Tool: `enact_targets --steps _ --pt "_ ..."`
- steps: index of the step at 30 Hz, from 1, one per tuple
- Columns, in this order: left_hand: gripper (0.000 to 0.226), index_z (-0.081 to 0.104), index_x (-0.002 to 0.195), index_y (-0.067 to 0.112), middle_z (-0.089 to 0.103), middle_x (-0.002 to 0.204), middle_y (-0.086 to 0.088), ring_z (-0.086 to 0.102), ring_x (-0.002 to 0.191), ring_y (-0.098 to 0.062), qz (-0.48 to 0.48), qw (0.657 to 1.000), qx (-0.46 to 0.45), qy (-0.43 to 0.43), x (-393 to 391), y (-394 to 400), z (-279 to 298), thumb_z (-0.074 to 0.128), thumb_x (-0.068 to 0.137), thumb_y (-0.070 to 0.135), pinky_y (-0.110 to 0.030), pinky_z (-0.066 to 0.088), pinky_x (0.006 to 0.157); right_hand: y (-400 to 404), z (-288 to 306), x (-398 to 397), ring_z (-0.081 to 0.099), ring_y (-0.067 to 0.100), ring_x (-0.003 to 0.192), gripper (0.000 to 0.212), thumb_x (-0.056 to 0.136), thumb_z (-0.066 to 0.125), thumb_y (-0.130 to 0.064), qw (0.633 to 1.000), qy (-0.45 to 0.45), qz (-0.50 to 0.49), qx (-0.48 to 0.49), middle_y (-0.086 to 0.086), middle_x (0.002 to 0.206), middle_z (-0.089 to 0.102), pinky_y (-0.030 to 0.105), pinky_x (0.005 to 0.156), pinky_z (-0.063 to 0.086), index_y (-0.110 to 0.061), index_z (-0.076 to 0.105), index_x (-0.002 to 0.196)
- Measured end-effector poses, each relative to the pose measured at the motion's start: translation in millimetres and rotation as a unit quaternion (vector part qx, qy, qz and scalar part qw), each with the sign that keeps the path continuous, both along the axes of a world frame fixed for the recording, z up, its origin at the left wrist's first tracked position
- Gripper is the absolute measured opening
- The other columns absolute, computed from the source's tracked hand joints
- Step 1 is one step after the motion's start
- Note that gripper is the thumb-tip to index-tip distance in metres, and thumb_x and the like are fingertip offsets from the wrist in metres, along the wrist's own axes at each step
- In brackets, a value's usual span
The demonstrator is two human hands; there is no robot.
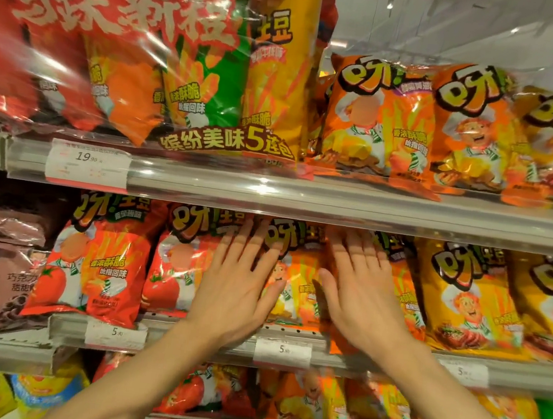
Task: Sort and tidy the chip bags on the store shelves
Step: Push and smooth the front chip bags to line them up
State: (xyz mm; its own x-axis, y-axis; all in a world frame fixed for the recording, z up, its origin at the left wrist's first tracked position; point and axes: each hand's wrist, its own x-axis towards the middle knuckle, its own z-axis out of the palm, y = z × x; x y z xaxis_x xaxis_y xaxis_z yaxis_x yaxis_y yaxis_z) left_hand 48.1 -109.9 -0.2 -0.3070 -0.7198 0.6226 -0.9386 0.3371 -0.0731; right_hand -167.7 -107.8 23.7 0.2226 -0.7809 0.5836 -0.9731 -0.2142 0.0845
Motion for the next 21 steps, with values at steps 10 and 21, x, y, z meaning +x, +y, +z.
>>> enact_targets --steps 10,21 --pt "0.064 0.025 0.158 0.029 0.020 0.167 -0.009 0.011 0.155 -0.030 -0.001 0.999 0.048 0.020 -59 -34 -5 0.021 0.102 0.060 -0.053 0.008 0.124 -12 -10 -52 0.015 0.031 0.151 0.078 0.095 0.005 -0.069 0.994 -0.044 -0.036 0.095 0.009 0.160 0.030 0.058 0.121 0.004 -0.023 0.030 0.153" --pt "0.064 0.037 0.154 0.027 0.029 0.163 -0.010 0.017 0.154 -0.033 0.050 0.998 0.036 0.012 -77 -40 -16 0.020 0.101 0.058 -0.063 0.012 0.120 -15 -23 -51 0.004 0.033 0.153 0.076 0.095 0.013 -0.070 0.989 -0.090 -0.076 0.094 0.008 0.168 0.003 0.065 0.118 0.008 -0.026 0.022 0.156"
